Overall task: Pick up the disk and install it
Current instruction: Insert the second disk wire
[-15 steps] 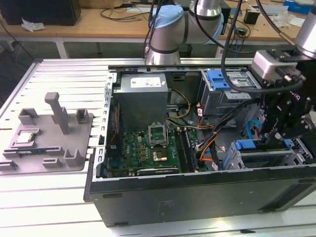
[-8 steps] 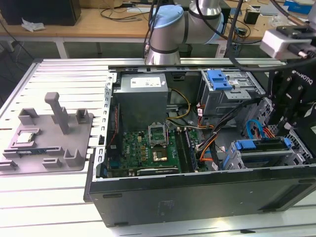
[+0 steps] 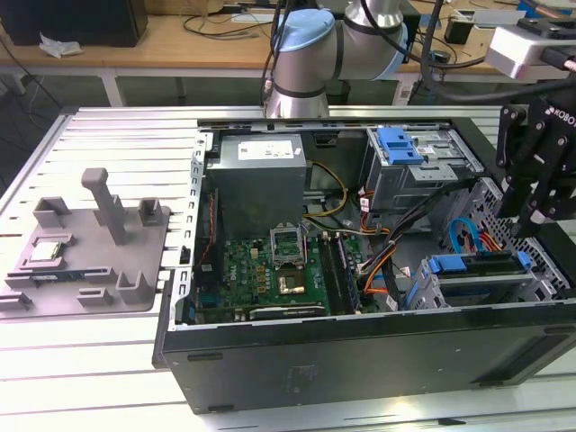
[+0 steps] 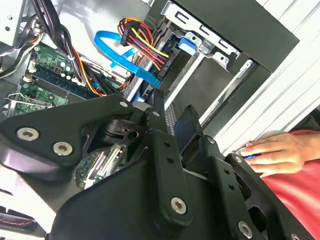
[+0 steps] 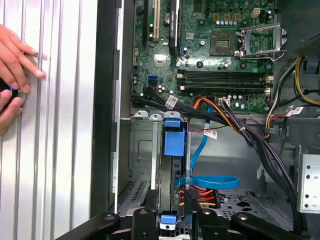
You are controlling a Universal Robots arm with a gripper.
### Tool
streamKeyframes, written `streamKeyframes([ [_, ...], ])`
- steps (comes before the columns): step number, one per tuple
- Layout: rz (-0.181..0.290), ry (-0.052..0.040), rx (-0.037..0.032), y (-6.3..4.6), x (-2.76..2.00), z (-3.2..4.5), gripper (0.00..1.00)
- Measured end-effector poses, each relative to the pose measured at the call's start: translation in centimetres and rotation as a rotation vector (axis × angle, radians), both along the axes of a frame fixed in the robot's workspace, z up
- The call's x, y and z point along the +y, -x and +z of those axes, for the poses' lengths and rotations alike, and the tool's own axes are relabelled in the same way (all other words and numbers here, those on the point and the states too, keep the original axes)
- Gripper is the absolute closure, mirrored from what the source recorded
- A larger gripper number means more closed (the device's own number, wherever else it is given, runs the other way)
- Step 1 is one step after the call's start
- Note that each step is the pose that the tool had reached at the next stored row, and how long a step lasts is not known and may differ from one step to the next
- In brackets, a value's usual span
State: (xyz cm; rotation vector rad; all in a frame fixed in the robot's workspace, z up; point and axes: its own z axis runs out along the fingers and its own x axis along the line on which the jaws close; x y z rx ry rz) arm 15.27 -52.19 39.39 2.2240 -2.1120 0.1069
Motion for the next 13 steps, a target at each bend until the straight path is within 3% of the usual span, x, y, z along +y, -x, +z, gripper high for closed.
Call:
streamKeyframes([
  [1, 0.0, 0.0001, 0.0, 0.0, 0.0, 0.0, 0.66],
  [2, 0.0, 0.0005, 0.0, 0.0, 0.0, 0.0, 0.79],
  [4, 0.0, 0.0007, 0.0, 0.0, 0.0, 0.0, 0.89],
  [13, 0.0, 0.0011, 0.0001, 0.0, 0.0, 0.0, 0.89],
])
